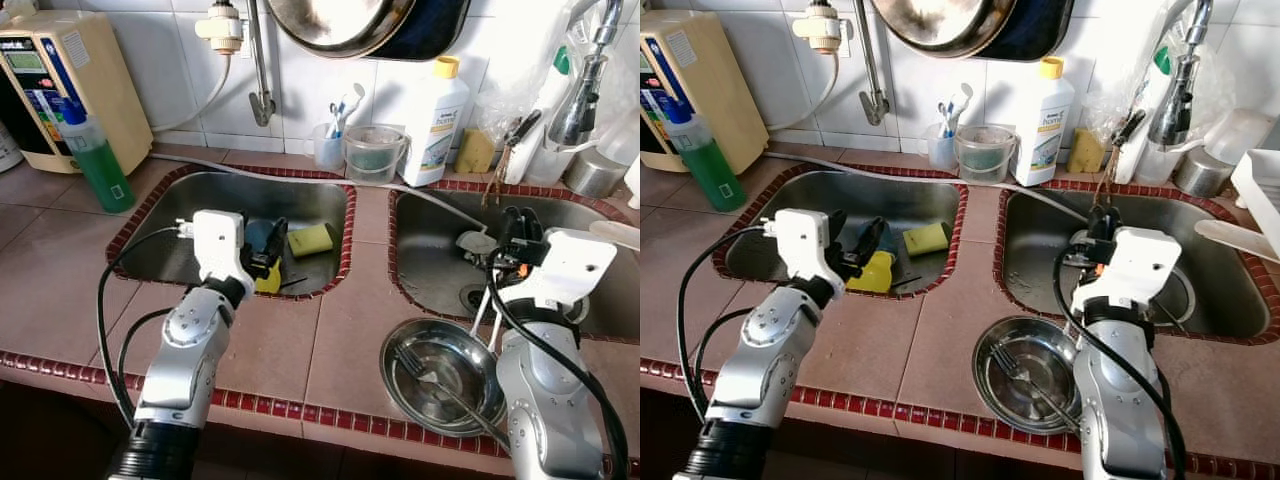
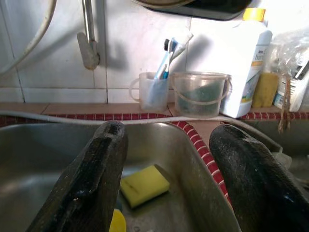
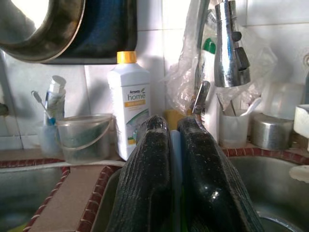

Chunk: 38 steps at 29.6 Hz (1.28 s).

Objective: Kitchen organization

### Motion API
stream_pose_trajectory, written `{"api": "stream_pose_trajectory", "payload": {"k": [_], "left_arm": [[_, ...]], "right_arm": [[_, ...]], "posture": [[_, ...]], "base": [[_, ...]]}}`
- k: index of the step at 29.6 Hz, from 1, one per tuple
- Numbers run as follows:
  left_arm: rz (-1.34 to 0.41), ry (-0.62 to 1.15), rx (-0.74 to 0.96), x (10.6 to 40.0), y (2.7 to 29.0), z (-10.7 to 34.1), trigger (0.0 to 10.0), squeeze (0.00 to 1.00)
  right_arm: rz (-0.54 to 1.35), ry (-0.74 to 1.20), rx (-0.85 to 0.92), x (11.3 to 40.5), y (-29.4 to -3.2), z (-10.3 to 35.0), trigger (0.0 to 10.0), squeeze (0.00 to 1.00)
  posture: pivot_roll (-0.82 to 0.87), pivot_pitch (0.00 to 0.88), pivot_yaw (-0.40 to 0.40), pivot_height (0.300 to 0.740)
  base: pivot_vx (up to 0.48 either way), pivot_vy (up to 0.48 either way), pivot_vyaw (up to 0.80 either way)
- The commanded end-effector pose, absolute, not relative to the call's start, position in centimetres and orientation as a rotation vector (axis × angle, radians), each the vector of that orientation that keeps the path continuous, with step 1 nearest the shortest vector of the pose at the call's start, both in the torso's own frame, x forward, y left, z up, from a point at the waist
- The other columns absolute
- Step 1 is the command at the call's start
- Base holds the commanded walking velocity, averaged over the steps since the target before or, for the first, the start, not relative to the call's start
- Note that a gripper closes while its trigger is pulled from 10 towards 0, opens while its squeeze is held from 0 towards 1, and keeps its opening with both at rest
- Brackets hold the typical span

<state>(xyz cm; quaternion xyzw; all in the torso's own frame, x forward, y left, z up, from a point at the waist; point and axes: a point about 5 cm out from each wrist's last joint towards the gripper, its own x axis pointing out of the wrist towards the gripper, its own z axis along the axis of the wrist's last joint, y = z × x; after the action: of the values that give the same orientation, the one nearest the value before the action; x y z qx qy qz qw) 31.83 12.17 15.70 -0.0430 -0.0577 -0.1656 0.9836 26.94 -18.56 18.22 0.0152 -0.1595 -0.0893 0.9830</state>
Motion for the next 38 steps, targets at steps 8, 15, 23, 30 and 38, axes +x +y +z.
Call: {"api": "stream_pose_trajectory", "payload": {"k": [8,15,23,30,38], "left_arm": [[-0.348,-0.100,-0.072,31.88,12.60,15.70,10.0,0.00],[-0.354,-0.096,-0.068,31.87,12.60,15.70,10.0,0.00],[-0.362,-0.097,-0.066,31.87,12.48,15.74,10.0,0.00],[-0.359,-0.096,-0.072,31.84,12.12,15.76,10.0,0.00],[-0.377,-0.090,-0.045,31.74,12.14,15.65,10.0,0.00]], "right_arm": [[-0.168,-0.352,0.034,26.78,-18.00,18.94,10.0,0.00],[-0.166,-0.348,0.040,26.78,-17.80,18.79,10.0,0.00],[-0.164,-0.353,0.040,26.82,-17.70,18.85,10.0,0.00],[-0.160,-0.361,0.039,26.82,-17.69,18.95,10.0,0.00],[-0.152,-0.356,0.043,26.85,-17.51,18.79,10.0,0.00]], "posture": [[-0.24,0.008,0.059,0.740],[-0.24,0.007,0.061,0.740],[-0.24,0.000,0.061,0.740],[-0.24,0.000,0.061,0.740],[-0.24,0.000,0.061,0.740]], "base": [[0.000,0.366,0.00],[0.000,0.378,0.00],[0.000,0.379,0.00],[0.000,0.079,0.00],[0.000,0.000,0.00]]}}
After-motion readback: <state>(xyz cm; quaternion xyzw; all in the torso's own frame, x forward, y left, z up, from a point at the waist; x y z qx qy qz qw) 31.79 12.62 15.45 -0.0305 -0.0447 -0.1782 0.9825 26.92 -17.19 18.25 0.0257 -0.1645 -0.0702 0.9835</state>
